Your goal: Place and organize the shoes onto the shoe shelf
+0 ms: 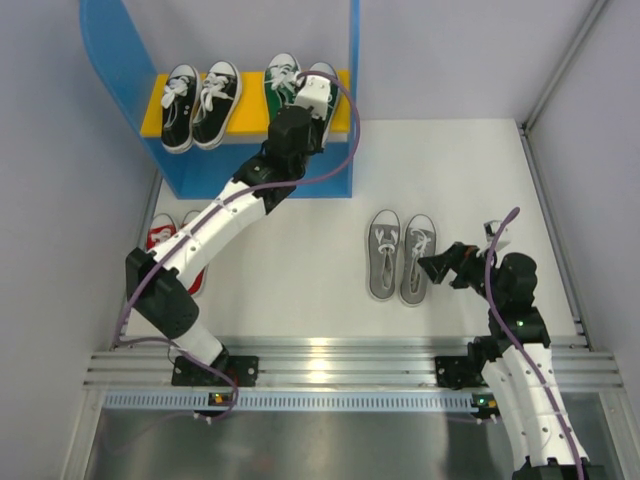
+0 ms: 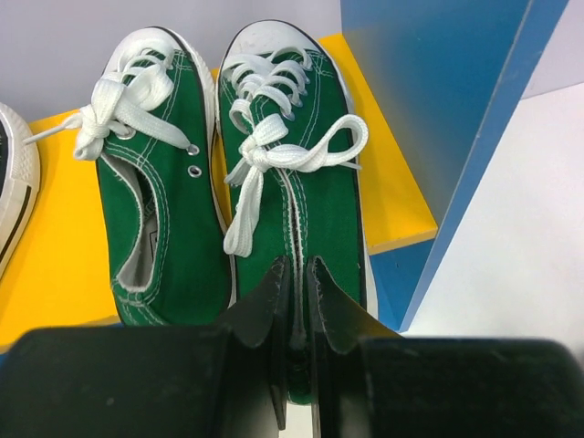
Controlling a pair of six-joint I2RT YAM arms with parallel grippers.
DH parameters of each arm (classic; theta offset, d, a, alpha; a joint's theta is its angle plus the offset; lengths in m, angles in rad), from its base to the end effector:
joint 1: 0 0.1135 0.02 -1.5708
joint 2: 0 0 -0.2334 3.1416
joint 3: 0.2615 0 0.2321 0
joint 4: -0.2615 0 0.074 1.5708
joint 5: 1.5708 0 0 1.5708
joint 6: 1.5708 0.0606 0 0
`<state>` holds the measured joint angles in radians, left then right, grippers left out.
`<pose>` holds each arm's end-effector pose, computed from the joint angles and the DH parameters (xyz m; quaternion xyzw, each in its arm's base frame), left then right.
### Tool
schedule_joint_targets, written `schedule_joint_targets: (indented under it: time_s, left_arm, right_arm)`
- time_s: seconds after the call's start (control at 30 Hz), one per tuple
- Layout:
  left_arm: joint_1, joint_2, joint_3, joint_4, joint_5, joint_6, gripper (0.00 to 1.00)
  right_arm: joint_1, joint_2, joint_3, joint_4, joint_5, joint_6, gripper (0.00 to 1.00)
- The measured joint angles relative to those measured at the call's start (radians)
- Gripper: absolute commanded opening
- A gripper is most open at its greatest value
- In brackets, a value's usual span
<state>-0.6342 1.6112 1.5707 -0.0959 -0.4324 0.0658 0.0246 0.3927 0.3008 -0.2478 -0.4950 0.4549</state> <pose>0.3241 -0.2069 0.3800 0.1200 0.7398 -0.0248 0.6616 0.1524 0.0325 0.1996 0.0308 0.8035 0.3272 0.4963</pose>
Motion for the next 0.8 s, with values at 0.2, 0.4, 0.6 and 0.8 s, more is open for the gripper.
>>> schedule_joint_targets:
  time_s: [0.2,0.4,0.6,0.8]
  left_arm:
    - [0.006,0.052,0.053,0.007,-0.005,-0.005,0.00]
    - [0.008,0.088,0.068,0.028,-0.034,-0.048,0.00]
    - [-0.008,0.103,0.068,0.047,-0.084,-0.092,0.00]
    - [-0.016,0.117,0.079,0.056,-0.116,-0.113,0.00]
  right_arm:
    - [0.000,0.001,0.000,0.000,0.000,0.000,1.00]
    - [0.000,0.003,0.000,0.000,-0.001,0.000,1.00]
    - [0.000,0.003,0.000,0.000,-0.003,0.000,0.99]
    - [0.000,0.003,0.000,0.000,-0.003,0.000,0.99]
